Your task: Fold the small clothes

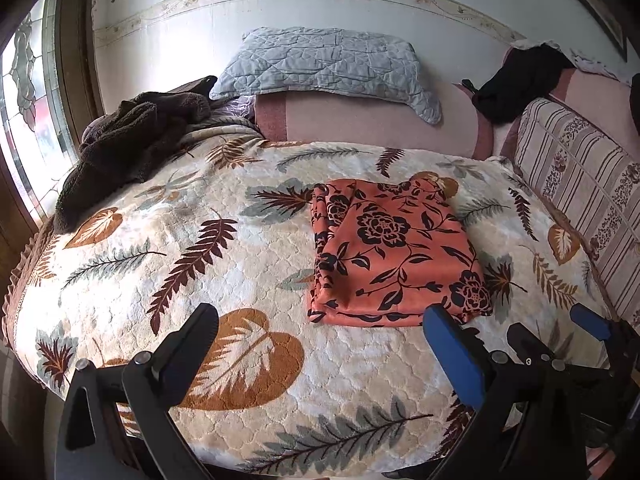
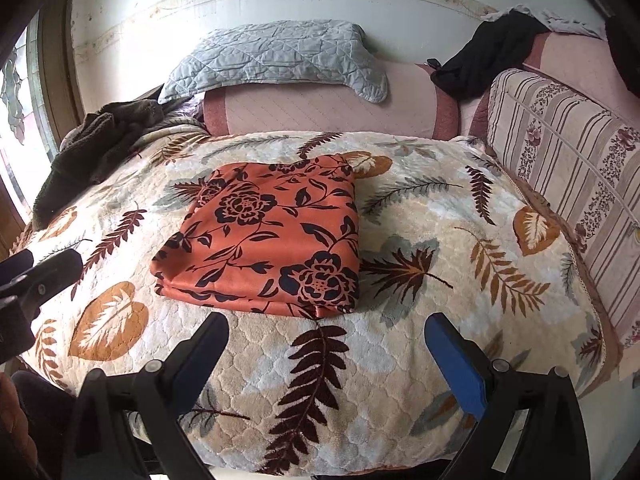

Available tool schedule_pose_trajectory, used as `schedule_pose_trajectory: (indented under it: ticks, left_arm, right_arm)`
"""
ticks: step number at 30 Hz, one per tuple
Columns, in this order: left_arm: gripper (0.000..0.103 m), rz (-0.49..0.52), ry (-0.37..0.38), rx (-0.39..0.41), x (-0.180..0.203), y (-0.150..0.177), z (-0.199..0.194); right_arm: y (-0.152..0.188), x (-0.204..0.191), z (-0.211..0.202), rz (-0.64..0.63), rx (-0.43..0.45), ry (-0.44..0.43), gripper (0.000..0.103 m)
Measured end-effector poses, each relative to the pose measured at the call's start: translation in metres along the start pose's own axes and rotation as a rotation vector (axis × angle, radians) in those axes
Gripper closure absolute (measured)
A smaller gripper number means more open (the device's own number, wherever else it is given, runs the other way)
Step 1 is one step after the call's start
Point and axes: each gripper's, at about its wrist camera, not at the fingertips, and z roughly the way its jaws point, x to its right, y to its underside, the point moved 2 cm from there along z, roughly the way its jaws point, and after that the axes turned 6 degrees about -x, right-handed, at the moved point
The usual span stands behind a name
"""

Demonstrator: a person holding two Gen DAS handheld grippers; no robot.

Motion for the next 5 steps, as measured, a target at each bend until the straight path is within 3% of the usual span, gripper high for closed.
schedule_pose_trajectory:
  ticks: [5]
  left_arm:
    - [0.001, 0.02, 0.02, 0.004, 0.0066, -0.0046, 0.0036]
  right_arm:
    - [-0.0034, 0.0003, 0.002, -0.002, 0.0, -0.002, 0.003]
